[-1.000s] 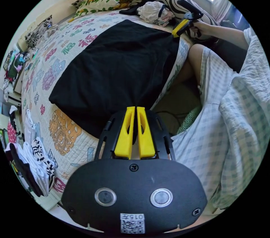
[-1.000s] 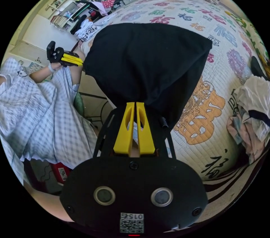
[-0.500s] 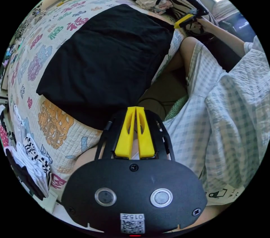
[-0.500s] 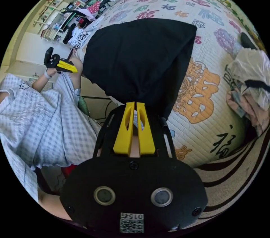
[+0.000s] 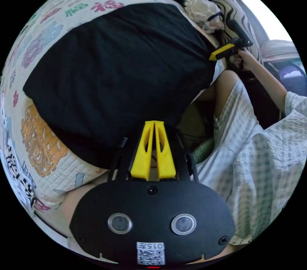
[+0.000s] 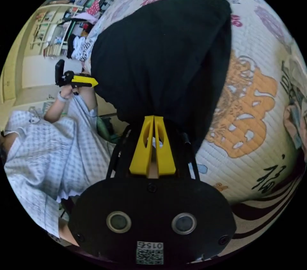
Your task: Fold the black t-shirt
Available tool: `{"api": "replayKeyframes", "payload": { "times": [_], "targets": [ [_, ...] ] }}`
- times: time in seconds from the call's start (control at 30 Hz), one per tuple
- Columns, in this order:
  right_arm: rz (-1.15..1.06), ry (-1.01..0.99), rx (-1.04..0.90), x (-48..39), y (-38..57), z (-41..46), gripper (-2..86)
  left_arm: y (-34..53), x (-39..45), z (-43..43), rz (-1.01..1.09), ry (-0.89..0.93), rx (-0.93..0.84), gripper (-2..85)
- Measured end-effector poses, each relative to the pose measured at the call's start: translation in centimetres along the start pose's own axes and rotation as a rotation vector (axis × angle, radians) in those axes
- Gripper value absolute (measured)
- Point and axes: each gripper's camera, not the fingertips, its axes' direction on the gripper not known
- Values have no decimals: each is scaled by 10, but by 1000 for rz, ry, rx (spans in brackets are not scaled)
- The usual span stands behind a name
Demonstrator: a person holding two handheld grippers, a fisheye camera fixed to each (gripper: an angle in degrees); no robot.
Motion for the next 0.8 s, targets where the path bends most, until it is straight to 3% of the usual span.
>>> {"api": "replayKeyframes", "payload": {
  "times": [0.17, 0.27, 0.4, 0.53, 0.63, 0.8],
  "targets": [
    [109, -51, 330, 51, -16, -48, 51, 52, -114, -79, -452, 92, 513, 83],
    [177, -47, 428, 81, -53, -58, 89, 60, -171, -90, -605, 93, 635, 102],
    [285, -130, 429, 123, -108, -40, 100, 48, -218, -84, -681, 100, 599, 108],
    [321, -187, 399, 148, -144, -13, 45, 41, -252, -73, -706, 139, 533, 72],
    [306, -139, 360, 153, -156, 1, 8, 54, -272, -79, -687, 215, 559, 32],
    [304, -16, 373, 158, -166, 15, -4, 66, -291, -86, -659, 162, 554, 26]
  ]
}}
